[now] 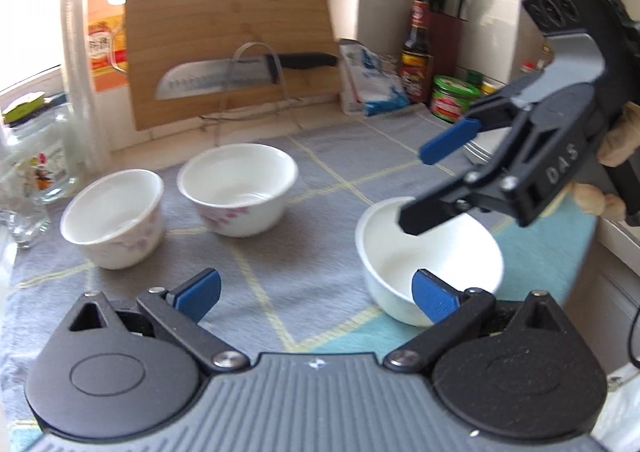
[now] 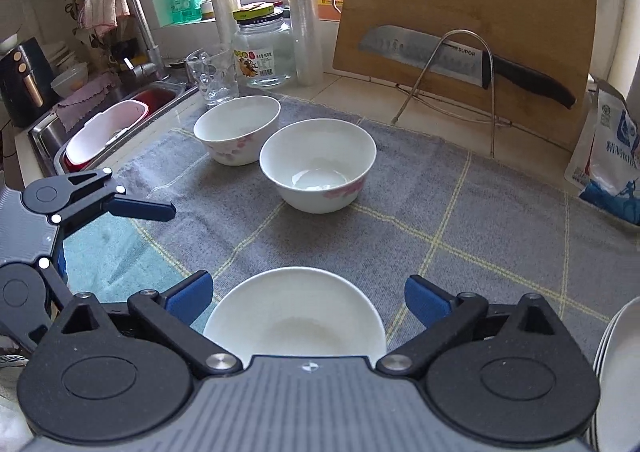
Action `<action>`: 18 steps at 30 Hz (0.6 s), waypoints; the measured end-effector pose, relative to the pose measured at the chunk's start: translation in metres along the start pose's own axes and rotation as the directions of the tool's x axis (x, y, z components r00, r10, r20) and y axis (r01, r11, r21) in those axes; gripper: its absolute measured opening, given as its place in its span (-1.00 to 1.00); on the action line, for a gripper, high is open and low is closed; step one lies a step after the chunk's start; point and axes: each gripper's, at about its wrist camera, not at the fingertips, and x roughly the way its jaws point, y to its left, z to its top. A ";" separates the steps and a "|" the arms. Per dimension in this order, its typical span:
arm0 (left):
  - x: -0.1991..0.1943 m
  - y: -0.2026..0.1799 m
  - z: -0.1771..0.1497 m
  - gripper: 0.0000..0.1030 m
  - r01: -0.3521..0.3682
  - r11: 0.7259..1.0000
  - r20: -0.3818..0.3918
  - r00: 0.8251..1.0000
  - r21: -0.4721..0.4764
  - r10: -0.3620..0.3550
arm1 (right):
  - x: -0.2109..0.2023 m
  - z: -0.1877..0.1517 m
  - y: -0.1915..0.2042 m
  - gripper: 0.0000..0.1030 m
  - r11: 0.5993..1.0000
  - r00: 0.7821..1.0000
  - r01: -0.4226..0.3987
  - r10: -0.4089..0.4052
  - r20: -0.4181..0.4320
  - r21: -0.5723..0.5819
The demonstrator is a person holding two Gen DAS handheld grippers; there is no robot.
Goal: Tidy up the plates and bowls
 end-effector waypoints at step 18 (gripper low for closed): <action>0.053 0.025 0.020 0.96 -0.069 0.997 0.024 0.997 -0.018 0.069 | 0.032 0.050 -0.010 1.00 0.995 0.999 0.044 -0.043 0.013 -0.093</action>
